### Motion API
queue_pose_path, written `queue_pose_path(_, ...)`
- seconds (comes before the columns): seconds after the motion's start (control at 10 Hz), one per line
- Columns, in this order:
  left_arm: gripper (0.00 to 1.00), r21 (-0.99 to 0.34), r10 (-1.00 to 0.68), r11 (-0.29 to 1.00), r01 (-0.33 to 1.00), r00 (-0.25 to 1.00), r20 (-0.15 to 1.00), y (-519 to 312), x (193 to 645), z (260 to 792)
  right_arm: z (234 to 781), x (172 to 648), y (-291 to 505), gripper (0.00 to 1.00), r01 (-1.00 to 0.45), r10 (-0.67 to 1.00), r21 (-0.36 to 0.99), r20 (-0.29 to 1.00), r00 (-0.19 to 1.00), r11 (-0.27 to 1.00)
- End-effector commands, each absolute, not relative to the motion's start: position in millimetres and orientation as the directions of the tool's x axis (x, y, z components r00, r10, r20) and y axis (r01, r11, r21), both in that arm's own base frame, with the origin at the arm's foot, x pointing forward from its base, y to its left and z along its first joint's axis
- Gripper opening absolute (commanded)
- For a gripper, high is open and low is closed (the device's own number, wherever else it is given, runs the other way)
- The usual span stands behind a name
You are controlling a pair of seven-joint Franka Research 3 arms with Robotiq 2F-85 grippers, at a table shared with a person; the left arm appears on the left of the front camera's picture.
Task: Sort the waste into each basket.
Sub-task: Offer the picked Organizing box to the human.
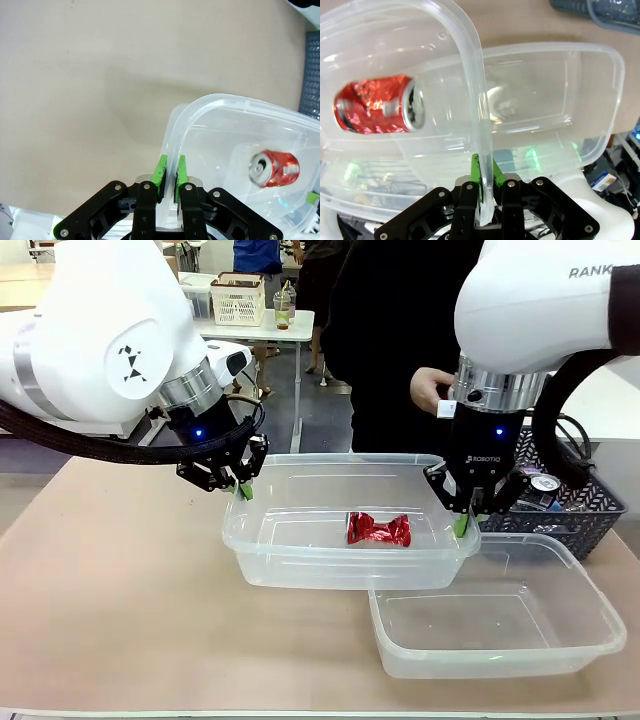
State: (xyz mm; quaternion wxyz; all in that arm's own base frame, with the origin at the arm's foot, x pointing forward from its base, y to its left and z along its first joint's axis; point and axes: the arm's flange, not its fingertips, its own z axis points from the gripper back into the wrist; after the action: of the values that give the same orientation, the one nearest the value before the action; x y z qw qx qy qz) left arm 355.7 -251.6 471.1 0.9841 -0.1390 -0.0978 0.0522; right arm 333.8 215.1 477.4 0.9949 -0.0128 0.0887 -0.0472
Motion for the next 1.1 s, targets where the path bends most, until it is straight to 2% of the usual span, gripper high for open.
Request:
queue_pose_path(0.0,0.09,-0.295,0.129,0.953,-0.071,0.975,0.183,-251.4,357.7,479.0,476.5,333.3,214.2,0.06,0.085,-0.09,-0.038,-0.182,0.979,0.996)
queue_pose_path(1.0,0.09,-0.295,0.129,0.953,-0.071,0.975,0.183,-251.4,357.7,479.0,476.5,333.3,214.2,0.06,0.085,-0.09,-0.038,-0.182,0.979,0.996)
